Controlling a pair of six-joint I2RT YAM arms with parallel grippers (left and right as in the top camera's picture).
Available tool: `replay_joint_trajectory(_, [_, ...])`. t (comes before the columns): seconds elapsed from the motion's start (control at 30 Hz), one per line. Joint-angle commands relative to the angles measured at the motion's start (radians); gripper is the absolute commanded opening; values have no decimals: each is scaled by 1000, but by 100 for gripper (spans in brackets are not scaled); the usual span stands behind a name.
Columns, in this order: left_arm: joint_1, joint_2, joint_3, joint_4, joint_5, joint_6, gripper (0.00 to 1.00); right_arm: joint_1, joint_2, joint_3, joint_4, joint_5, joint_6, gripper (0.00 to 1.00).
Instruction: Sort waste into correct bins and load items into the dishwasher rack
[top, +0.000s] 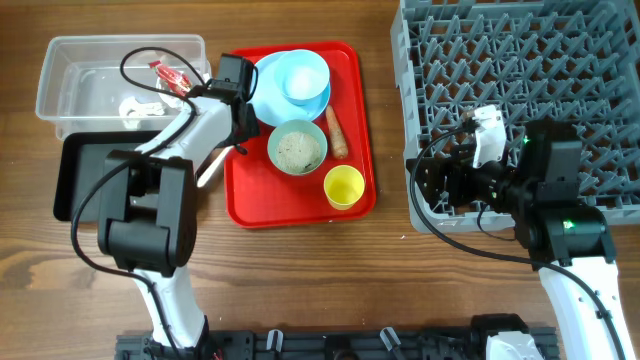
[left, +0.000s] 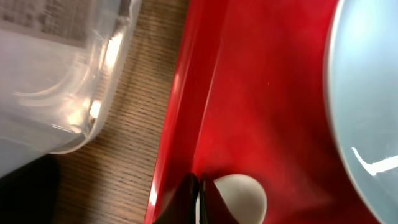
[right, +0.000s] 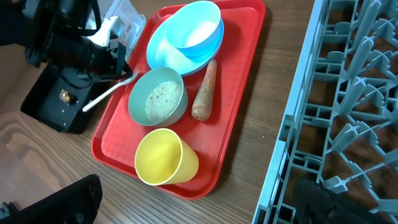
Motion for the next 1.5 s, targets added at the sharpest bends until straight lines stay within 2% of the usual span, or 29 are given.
replay_joint_trajectory(0.0, [-4, 24, -9, 2, 13, -6, 4, 1, 6, 22, 3, -9, -3, 100])
replay_joint_trajectory(0.43, [-51, 24, -9, -82, 54, -6, 4, 2, 50, 22, 14, -10, -2, 100])
replay_joint_trajectory(0.6, [-63, 22, -6, -108, 126, -6, 7, 2, 79, 22, 14, -16, 20, 100])
replay_joint_trajectory(0.97, [-62, 20, 118, -220, 170, -6, 11, 2, 91, 22, 24, -29, 21, 100])
replay_joint_trajectory(1.2, [-62, 20, 186, -258, 169, -5, 24, 2, 91, 22, 23, -29, 21, 100])
replay_joint_trajectory(1.3, [-58, 20, 258, -316, 169, 14, 33, 2, 91, 22, 21, -29, 20, 100])
replay_joint_trajectory(1.4, [-55, 20, 332, -376, 167, 47, 50, 2, 91, 22, 21, -29, 21, 100])
replay_joint_trajectory(1.43, [-53, 20, 358, -398, 166, 48, 66, 2, 91, 22, 22, -29, 21, 100])
replay_joint_trajectory(1.47, [-51, 20, 382, -418, 166, 48, 72, 2, 91, 22, 24, -34, 21, 100])
